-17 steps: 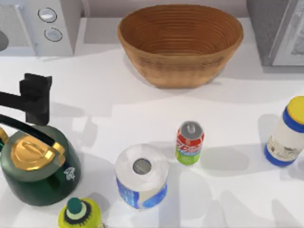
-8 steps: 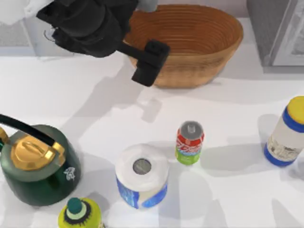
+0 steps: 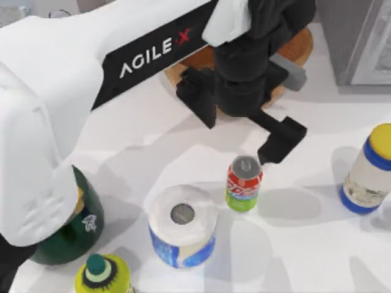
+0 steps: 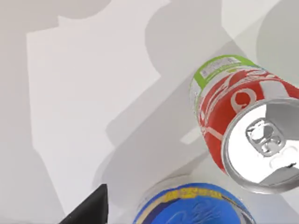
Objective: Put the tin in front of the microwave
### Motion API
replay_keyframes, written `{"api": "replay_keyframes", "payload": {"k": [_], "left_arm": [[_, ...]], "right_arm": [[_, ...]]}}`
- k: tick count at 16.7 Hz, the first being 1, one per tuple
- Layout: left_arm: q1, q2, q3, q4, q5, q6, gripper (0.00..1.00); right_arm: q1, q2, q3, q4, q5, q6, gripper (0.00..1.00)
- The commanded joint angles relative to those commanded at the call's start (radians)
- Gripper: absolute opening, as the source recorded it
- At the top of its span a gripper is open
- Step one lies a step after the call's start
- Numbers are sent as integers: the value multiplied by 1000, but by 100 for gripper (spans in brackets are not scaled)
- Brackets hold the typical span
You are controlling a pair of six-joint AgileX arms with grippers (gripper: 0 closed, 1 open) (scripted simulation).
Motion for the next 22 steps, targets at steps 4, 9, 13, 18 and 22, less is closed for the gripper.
{"api": "replay_keyframes", "payload": {"k": [4,9,13,18,22], "left_arm": [[-38,109,96,-66,0,-3,100],[-33,109,95,-64,0,-2,100],[-35,106,20,8,0,0,100],[-36,104,-143,169,0,-1,100],[-37,104,-151,176,0,-1,100]], "right_arm": [[0,0,0,0,0,0,100],[0,0,0,0,0,0,100],[0,0,0,0,0,0,100],[0,0,0,0,0,0,100],[0,0,0,0,0,0,100]]}}
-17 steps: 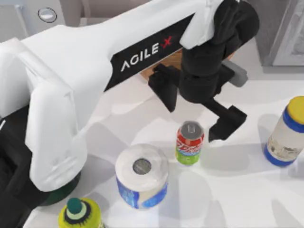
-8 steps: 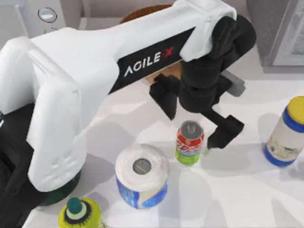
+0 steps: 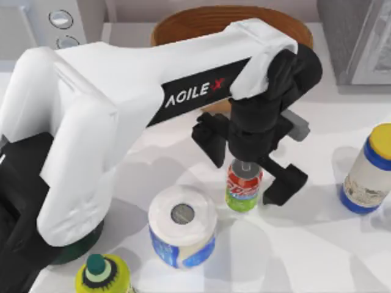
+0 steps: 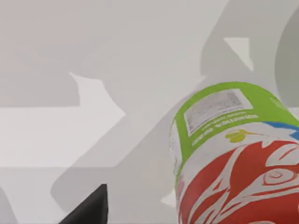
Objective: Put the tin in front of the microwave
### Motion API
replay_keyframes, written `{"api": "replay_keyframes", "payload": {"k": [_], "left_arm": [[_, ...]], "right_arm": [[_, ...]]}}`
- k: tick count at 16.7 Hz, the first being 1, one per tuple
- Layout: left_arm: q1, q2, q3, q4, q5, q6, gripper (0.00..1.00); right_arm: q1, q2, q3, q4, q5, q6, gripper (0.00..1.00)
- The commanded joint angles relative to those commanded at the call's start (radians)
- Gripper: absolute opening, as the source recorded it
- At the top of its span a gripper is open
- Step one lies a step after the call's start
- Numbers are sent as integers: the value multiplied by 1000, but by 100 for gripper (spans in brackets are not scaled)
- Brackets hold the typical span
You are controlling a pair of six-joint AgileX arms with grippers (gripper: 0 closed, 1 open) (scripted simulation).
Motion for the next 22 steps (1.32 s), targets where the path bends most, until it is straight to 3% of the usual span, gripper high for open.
{"api": "replay_keyframes", "payload": {"k": [13,22], "left_arm": [[0,0,0,0,0,0,2],[1,0,0,0,1,1,0]], "right_arm": [[0,0,0,0,0,0,100],[0,0,0,0,0,0,100]]}}
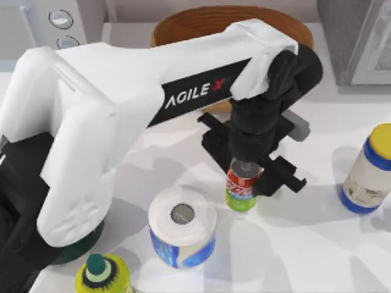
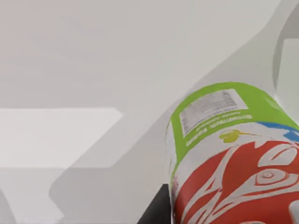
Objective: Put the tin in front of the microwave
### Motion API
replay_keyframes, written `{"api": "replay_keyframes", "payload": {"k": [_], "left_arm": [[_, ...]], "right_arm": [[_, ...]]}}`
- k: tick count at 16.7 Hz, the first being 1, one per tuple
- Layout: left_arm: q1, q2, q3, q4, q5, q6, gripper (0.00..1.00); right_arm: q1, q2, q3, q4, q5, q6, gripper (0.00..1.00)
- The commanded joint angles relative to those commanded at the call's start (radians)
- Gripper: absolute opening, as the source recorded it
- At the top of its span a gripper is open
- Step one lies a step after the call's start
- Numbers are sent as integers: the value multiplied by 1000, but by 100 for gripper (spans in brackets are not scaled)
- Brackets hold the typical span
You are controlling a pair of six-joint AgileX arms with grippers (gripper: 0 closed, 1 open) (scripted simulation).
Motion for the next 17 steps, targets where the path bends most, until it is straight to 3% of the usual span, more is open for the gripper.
{"api": "replay_keyframes", "payload": {"k": [7,12,17], "left_arm": [[-1,-5,141,-147,0,-1,0],[1,-4,146,-152,0,-1,0],[151,-62,129,-175,0,-98,0]], "right_arm": [[0,0,0,0,0,0,100],[0,0,0,0,0,0,100],[0,0,0,0,0,0,100]]}}
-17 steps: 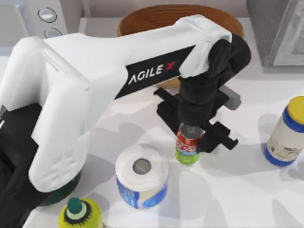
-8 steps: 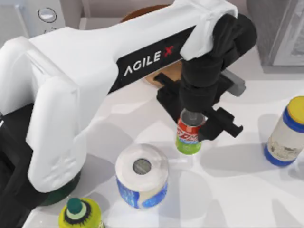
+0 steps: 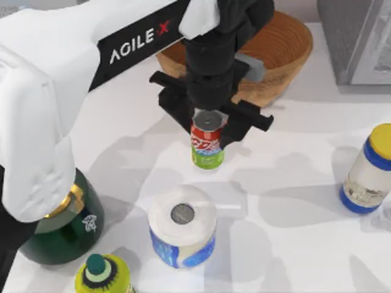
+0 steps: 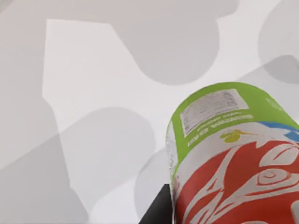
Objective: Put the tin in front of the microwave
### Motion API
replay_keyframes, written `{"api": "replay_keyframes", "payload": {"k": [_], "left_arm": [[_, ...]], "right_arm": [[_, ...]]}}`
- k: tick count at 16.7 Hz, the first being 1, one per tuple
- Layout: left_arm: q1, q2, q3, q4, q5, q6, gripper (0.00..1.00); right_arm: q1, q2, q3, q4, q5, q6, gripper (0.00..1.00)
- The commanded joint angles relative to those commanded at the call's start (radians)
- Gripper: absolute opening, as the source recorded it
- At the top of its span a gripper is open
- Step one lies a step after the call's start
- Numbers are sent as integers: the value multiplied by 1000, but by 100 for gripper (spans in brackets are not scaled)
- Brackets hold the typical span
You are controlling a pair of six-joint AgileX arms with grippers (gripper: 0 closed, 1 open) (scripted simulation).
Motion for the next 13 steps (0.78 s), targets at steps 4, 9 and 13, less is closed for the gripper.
{"api": "replay_keyframes", "payload": {"k": [4,9,13], "left_arm": [[309,-45,-40,-7,0,26,0],[765,-60,-101,24,-1,251,0],[961,-56,-127,56,-3,425,0]], "right_arm": [[0,0,0,0,0,0,100],[0,0,0,0,0,0,100],[0,0,0,0,0,0,100]]}}
